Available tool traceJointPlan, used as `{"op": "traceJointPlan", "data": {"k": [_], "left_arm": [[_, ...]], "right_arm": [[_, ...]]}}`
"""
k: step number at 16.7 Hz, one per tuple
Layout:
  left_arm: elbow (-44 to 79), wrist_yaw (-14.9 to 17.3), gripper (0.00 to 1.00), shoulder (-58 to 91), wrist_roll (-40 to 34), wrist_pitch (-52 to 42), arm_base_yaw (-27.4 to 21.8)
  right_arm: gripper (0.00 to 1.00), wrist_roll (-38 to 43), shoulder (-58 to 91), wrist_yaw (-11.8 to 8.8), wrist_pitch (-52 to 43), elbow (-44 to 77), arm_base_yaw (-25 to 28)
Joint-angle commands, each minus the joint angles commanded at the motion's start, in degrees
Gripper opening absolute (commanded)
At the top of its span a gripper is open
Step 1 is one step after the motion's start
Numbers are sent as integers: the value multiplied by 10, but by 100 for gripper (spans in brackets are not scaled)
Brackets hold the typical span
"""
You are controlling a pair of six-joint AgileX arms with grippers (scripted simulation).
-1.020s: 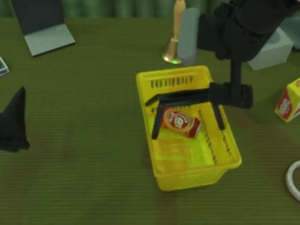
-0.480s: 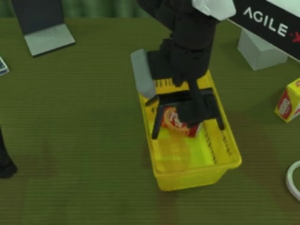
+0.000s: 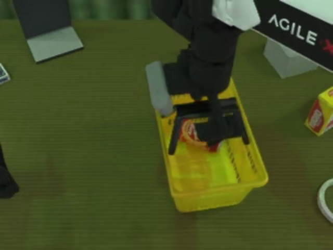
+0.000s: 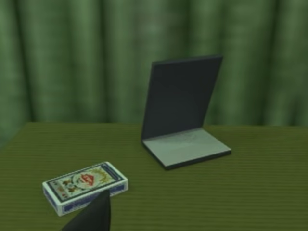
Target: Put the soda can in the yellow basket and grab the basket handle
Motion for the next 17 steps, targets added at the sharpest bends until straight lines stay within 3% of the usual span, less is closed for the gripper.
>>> {"op": "traceJointPlan", "data": {"k": [6, 17], "left_arm": [[0, 0, 100, 0, 0, 0, 0], [0, 0, 100, 0, 0, 0, 0]], "right_arm": [[100, 0, -4, 0, 20, -23, 1], [17, 0, -4, 0, 20, -23, 1]]}}
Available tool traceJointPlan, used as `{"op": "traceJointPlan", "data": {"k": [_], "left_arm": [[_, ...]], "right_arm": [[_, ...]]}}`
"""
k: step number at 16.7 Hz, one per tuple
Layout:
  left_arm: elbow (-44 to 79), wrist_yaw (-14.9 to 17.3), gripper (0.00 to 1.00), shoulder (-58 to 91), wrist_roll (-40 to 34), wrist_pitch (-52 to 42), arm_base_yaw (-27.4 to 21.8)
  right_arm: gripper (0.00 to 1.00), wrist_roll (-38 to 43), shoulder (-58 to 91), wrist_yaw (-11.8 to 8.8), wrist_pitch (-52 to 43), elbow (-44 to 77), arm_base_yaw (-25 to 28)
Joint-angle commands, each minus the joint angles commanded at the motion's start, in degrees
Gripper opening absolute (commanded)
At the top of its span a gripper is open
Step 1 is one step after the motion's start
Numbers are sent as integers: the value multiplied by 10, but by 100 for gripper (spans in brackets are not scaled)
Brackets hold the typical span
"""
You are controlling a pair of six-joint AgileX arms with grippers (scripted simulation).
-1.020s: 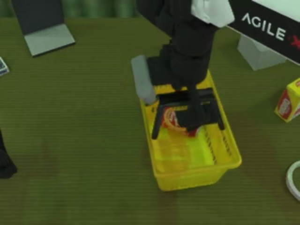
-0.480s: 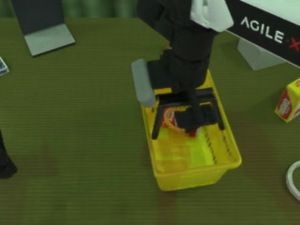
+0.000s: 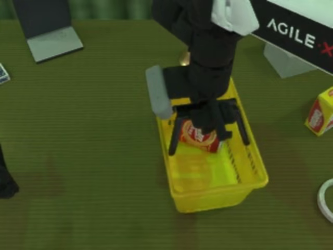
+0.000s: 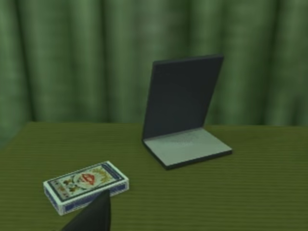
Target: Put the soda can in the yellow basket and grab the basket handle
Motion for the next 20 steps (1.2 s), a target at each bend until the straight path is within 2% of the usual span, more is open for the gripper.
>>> {"op": "traceJointPlan", "data": {"k": [2, 3, 20], "left_arm": [[0, 0, 100, 0, 0, 0, 0], [0, 0, 100, 0, 0, 0, 0], [0, 0, 100, 0, 0, 0, 0]], "right_arm": [[2, 0, 0, 0, 0, 0, 0], [0, 0, 0, 0, 0, 0, 0], [0, 0, 0, 0, 0, 0, 0]]}}
